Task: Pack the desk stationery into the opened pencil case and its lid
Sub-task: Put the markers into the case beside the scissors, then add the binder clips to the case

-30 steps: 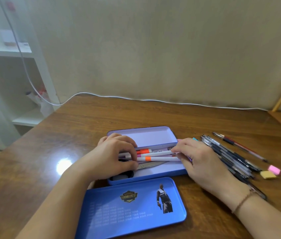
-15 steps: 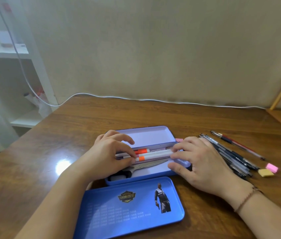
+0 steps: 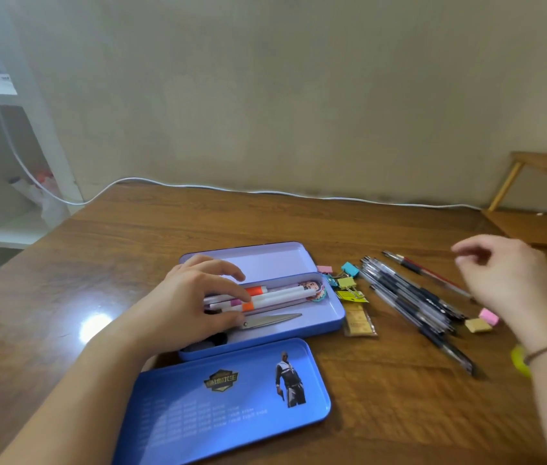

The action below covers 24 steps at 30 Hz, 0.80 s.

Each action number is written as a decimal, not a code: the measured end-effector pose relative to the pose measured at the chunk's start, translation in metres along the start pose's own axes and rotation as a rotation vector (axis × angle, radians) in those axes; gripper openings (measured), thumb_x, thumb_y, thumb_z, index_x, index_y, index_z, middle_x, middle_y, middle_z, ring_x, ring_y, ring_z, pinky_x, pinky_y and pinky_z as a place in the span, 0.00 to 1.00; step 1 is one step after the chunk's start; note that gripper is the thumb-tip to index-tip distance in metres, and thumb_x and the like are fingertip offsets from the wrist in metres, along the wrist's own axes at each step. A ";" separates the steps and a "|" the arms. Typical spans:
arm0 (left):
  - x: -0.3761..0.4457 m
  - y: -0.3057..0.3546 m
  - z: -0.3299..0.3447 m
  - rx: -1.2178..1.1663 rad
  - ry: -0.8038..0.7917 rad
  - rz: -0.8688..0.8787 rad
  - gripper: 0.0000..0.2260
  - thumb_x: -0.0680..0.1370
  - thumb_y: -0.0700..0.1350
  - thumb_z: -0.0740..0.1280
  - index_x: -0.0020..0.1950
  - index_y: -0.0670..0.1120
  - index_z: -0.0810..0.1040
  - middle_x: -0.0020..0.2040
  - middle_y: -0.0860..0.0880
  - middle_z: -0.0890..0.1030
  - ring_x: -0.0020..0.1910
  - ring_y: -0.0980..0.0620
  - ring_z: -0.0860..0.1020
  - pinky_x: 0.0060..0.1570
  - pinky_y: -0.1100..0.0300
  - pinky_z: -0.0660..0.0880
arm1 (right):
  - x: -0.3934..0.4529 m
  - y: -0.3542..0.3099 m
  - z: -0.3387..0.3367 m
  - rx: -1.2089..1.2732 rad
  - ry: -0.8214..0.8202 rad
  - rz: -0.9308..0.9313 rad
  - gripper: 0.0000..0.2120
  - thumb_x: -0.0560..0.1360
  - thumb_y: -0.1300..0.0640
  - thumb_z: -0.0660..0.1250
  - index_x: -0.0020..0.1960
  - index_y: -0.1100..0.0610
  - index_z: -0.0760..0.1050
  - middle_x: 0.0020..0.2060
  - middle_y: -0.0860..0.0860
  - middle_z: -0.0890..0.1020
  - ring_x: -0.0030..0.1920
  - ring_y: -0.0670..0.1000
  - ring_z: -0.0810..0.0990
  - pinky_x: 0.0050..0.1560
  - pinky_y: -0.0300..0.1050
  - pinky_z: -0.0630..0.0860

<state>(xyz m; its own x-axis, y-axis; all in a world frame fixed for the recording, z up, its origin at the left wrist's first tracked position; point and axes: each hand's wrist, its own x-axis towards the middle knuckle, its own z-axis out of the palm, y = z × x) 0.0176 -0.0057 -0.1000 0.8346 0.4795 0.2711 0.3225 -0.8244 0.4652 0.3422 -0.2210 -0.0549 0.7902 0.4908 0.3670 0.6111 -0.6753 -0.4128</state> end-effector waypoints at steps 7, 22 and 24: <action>-0.001 0.002 0.000 -0.013 -0.042 0.008 0.12 0.69 0.60 0.73 0.52 0.64 0.83 0.60 0.70 0.72 0.65 0.69 0.63 0.61 0.60 0.66 | 0.017 0.046 -0.007 -0.123 -0.265 0.292 0.07 0.74 0.62 0.70 0.41 0.51 0.81 0.46 0.55 0.80 0.42 0.56 0.77 0.34 0.42 0.70; 0.000 0.002 0.004 -0.003 -0.083 0.011 0.11 0.67 0.61 0.75 0.47 0.64 0.82 0.64 0.70 0.69 0.68 0.65 0.62 0.65 0.49 0.68 | -0.002 0.006 -0.010 -0.067 -0.265 -0.151 0.07 0.73 0.51 0.71 0.50 0.46 0.78 0.49 0.46 0.78 0.51 0.51 0.76 0.48 0.46 0.74; 0.000 0.002 0.004 -0.001 -0.091 0.003 0.08 0.67 0.60 0.76 0.44 0.64 0.82 0.64 0.70 0.69 0.67 0.65 0.63 0.65 0.49 0.68 | -0.011 -0.012 0.002 0.066 -0.290 -0.339 0.06 0.73 0.52 0.71 0.48 0.43 0.78 0.49 0.43 0.78 0.52 0.48 0.76 0.54 0.47 0.74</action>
<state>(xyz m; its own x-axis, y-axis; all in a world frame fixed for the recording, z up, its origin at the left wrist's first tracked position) 0.0200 -0.0084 -0.1022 0.8729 0.4473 0.1949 0.3191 -0.8255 0.4655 0.3259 -0.2170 -0.0560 0.5191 0.8187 0.2455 0.8319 -0.4181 -0.3649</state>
